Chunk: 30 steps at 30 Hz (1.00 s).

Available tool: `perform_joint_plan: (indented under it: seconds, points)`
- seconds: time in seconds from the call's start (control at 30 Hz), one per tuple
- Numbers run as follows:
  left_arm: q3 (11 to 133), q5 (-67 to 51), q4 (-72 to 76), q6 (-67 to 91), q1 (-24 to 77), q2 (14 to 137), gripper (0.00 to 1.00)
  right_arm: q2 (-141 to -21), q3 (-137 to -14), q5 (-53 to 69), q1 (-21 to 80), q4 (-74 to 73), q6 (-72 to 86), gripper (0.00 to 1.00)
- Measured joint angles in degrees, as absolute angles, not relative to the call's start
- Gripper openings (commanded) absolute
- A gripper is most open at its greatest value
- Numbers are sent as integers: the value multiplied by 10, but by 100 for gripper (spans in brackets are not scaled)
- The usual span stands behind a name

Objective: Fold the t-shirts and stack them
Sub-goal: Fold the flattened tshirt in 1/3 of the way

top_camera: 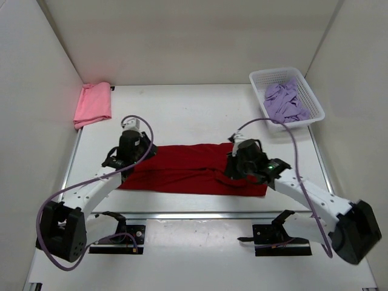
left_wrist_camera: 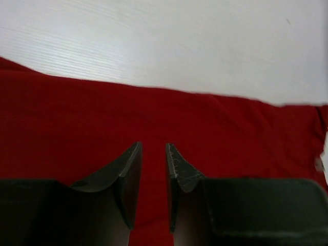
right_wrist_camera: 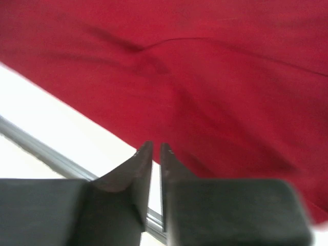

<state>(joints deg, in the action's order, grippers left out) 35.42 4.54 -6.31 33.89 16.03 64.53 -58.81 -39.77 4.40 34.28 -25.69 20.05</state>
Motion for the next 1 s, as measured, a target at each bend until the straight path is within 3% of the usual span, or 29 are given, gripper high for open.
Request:
perform_joint_plan:
  seconds: [0.13,0.33,0.67,0.83,1.0]
  points:
    - [337,14,-33,350,220,648,35,-686,-392,58,408,-178,208,26]
    - [271,-9,-12,365,210,625,35,-790,-401,30,419,-143,203,27]
    - [254,-26,22,377,214,614,35,-829,-422,-20,415,-133,195,36]
    - [247,-33,31,381,219,624,35,-849,-443,-38,413,-132,195,29]
    - [247,-37,35,383,217,626,35,-862,-448,-51,404,-137,193,5]
